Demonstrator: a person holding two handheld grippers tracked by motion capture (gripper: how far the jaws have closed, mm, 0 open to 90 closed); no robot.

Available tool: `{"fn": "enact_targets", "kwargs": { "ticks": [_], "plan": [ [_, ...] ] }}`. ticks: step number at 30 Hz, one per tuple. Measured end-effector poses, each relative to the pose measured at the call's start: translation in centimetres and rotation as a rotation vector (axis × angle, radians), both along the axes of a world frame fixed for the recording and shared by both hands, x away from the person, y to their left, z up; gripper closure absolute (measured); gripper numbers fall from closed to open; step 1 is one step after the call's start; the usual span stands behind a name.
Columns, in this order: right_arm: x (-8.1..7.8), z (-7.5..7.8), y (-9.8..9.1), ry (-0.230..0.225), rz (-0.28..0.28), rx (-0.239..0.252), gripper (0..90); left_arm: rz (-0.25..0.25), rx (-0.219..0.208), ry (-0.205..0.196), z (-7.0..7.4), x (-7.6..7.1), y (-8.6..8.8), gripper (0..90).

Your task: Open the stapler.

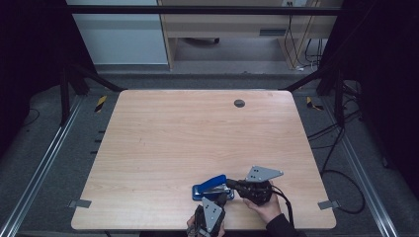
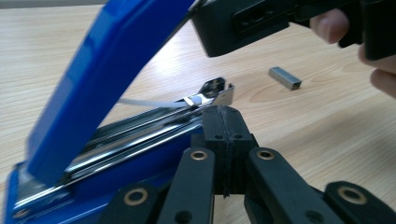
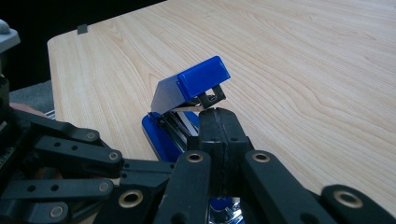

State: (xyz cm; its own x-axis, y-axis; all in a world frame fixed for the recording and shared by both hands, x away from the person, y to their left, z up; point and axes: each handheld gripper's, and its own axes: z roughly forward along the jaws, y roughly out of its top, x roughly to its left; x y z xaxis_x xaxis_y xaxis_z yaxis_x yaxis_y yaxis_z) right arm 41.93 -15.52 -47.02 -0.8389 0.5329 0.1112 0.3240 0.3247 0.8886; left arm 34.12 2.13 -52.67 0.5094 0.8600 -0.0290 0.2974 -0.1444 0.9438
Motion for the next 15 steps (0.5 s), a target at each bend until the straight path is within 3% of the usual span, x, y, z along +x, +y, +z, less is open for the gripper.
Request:
{"fn": "enact_targets", "kwargs": {
  "ticks": [7, 15],
  "plan": [
    [0.0, 0.0, 0.0, 0.001, 0.0, 0.0, 90.0, -0.001, -0.006, -0.009, 0.0, 0.4, -0.9, 90.0],
    [0.0, 0.0, 0.0, 0.004, 0.0, 0.001, 90.0, 0.006, 0.016, 0.0, -0.5, 0.8, -1.2, 90.0]
  ]
}}
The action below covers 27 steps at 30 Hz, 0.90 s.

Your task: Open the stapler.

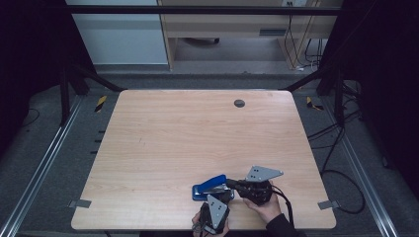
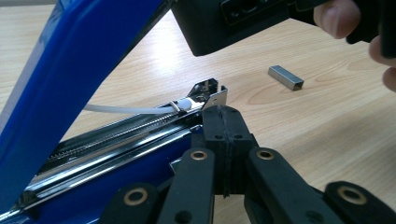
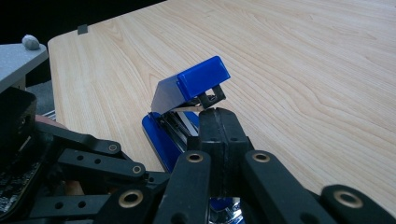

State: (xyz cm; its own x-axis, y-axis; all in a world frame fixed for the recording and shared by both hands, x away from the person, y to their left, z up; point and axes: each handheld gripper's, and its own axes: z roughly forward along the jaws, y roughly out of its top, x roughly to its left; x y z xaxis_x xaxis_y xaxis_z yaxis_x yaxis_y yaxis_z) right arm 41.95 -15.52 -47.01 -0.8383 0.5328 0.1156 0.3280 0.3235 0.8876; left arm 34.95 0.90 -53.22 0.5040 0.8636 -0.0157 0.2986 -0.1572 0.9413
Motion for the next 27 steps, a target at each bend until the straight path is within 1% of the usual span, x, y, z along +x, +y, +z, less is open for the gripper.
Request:
{"fn": "enact_targets", "kwargs": {
  "ticks": [3, 8, 11, 17, 27],
  "plan": [
    [0.0, 0.0, 0.0, 0.0, 0.0, 0.0, 90.0, -0.002, -0.012, 0.003, -0.04, 0.16, -0.02, 90.0],
    [0.02, -0.03, 0.0, 0.001, 0.001, 0.001, 90.0, 0.007, -0.007, -0.003, -0.1, 0.16, -0.1, 90.0],
    [-0.01, -0.02, 0.02, 0.002, 0.0, 0.001, 90.0, 0.017, -0.009, 0.001, -0.11, 0.17, -0.09, 90.0],
    [0.03, -0.03, -0.01, 0.004, 0.004, 0.005, 90.0, 0.016, -0.005, -0.001, -0.1, 0.18, -0.1, 90.0],
    [0.34, 0.1, -0.05, 0.009, 0.032, 0.022, 90.0, 0.02, 0.001, -0.006, -0.12, 0.12, -0.12, 90.0]
  ]
}}
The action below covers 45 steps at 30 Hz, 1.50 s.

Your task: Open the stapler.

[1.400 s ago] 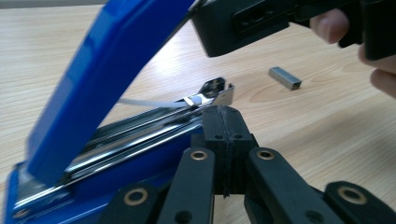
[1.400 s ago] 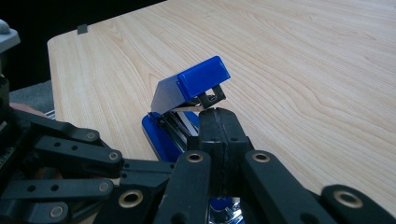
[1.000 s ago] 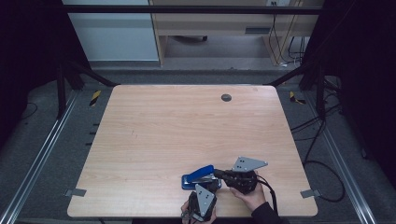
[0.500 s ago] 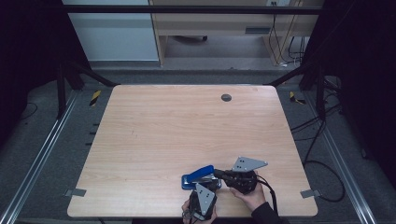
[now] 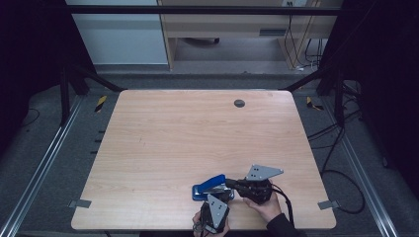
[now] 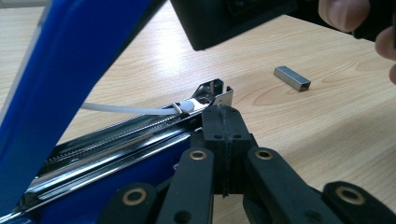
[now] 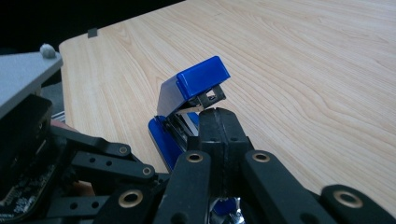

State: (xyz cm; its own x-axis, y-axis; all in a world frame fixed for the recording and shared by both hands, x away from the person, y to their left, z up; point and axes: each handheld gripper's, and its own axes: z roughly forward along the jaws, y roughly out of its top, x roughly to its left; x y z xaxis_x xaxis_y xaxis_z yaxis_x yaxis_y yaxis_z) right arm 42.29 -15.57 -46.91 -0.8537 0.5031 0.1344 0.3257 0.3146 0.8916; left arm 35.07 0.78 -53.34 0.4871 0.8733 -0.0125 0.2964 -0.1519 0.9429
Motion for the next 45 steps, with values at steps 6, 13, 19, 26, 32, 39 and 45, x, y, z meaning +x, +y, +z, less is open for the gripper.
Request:
{"fn": "enact_targets", "kwargs": {
  "ticks": [6, 13, 19, 26, 32, 39, 45],
  "plan": [
    [0.3, 0.3, 0.3, 0.0, 0.017, 0.007, 90.0, 0.002, 0.004, -0.004, 0.0, 0.0, 0.0, 90.0],
    [0.5, 0.5, 0.6, 0.004, 0.033, 0.019, 90.0, 0.003, 0.005, -0.007, 0.0, -0.1, 0.0, 90.0],
    [0.7, 0.7, 0.9, 0.012, 0.041, 0.035, 90.0, 0.003, 0.005, -0.008, 0.0, -0.1, 0.0, 90.0],
    [0.9, 1.1, 1.5, 0.009, 0.056, 0.038, 90.0, 0.003, 0.007, -0.008, 0.0, -0.1, 0.0, 90.0],
    [1.0, 1.2, 1.5, 0.012, 0.07, 0.036, 90.0, 0.001, 0.007, -0.008, 0.0, -0.1, 0.0, 90.0],
    [1.1, 1.5, 2.1, 0.01, 0.082, 0.041, 90.0, 0.0, 0.008, -0.008, 0.0, -0.1, -0.1, 90.0],
    [1.2, 1.6, 2.6, 0.014, 0.092, 0.05, 90.0, 0.0, 0.01, -0.01, 0.0, -0.1, 0.0, 90.0]
  ]
}}
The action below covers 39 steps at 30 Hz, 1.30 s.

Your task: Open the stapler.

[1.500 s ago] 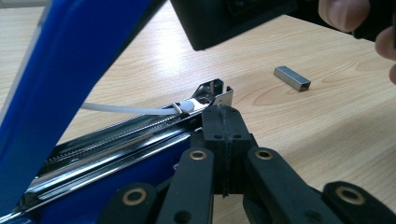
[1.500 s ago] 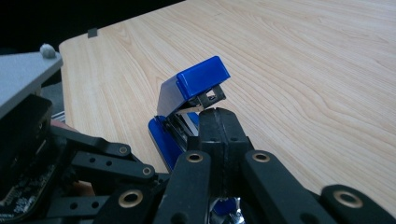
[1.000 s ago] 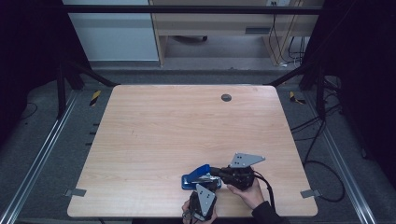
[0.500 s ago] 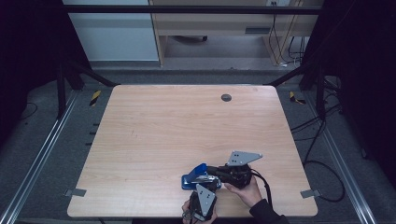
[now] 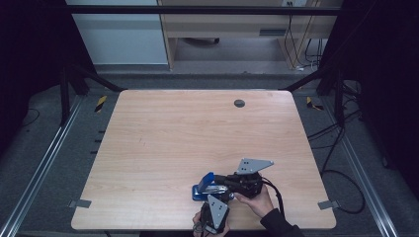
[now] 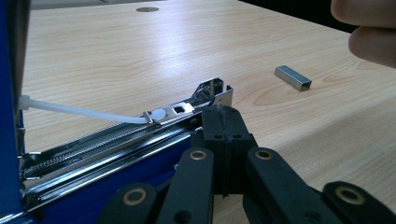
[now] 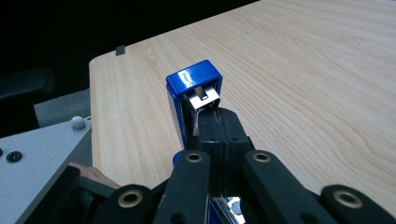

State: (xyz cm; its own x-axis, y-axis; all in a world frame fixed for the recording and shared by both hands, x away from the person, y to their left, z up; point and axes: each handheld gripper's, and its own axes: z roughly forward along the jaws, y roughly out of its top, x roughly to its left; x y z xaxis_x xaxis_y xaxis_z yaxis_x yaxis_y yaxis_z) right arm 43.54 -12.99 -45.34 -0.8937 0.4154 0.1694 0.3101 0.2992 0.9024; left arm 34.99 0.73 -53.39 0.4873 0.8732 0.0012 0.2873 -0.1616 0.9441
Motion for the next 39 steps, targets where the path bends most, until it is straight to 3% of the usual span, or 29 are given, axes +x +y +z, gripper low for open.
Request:
{"fn": "enact_targets", "kwargs": {
  "ticks": [24, 39],
  "plan": [
    [0.5, 0.6, 1.7, 0.003, 0.024, -0.004, 90.0, 0.0, 0.002, -0.006, 0.0, 0.0, 0.0, 90.0],
    [1.2, 0.4, 2.7, 0.026, 0.075, -0.011, 90.0, 0.0, 0.002, -0.009, -0.1, -0.1, -0.1, 90.0]
  ]
}}
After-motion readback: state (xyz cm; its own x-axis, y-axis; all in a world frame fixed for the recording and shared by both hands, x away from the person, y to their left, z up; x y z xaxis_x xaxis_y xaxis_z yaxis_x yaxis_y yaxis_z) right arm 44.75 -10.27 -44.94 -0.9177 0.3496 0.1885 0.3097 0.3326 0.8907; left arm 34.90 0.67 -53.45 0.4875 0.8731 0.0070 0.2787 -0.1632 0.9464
